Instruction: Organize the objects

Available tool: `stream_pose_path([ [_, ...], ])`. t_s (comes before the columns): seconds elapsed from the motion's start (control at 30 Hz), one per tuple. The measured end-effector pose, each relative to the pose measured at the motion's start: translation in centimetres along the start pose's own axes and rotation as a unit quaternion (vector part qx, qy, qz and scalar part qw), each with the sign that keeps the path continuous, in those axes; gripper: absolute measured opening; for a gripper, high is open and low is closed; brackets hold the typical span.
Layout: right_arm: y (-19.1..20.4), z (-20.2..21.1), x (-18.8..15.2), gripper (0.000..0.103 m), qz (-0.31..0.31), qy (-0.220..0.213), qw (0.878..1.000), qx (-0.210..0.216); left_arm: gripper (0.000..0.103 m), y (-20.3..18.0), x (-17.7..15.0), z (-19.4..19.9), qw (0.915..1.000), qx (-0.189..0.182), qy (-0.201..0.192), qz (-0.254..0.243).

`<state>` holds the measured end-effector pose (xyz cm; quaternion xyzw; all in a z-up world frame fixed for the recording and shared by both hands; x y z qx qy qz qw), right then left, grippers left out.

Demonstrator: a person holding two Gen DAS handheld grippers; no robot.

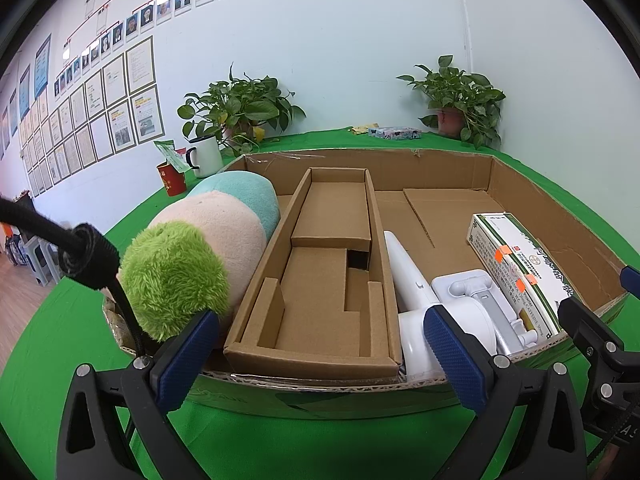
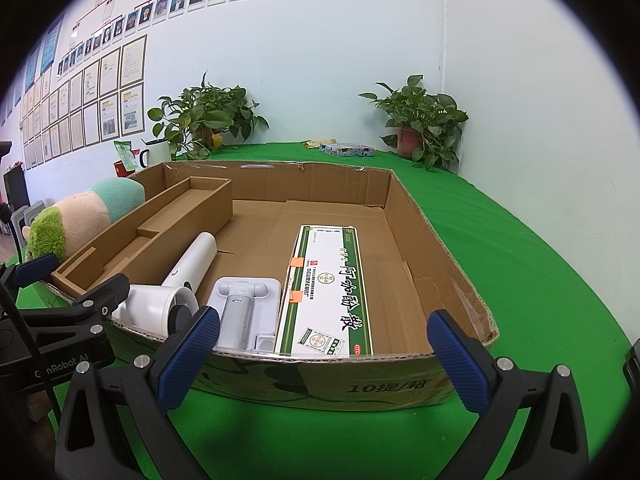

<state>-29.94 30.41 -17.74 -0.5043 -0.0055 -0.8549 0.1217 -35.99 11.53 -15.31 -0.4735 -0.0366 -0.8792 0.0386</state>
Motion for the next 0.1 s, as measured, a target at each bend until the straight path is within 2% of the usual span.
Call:
stream_pose_path([
  [0.1,0.03,0.01,0.01,0.103,-0.001,0.0,1.0,0.002,0.103,0.0,0.0,-0.01,1.0,0.0,0.0,0.0],
])
Point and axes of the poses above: each gripper's, at about its wrist camera, not at the fingertips, and z roughly against the way its jaws point, y to its left, x to its top, the point moved 10 cm from there along -z, roughly the way its jaws point, and after that the axes turned 3 degrees about z, right-handed, at the moved point
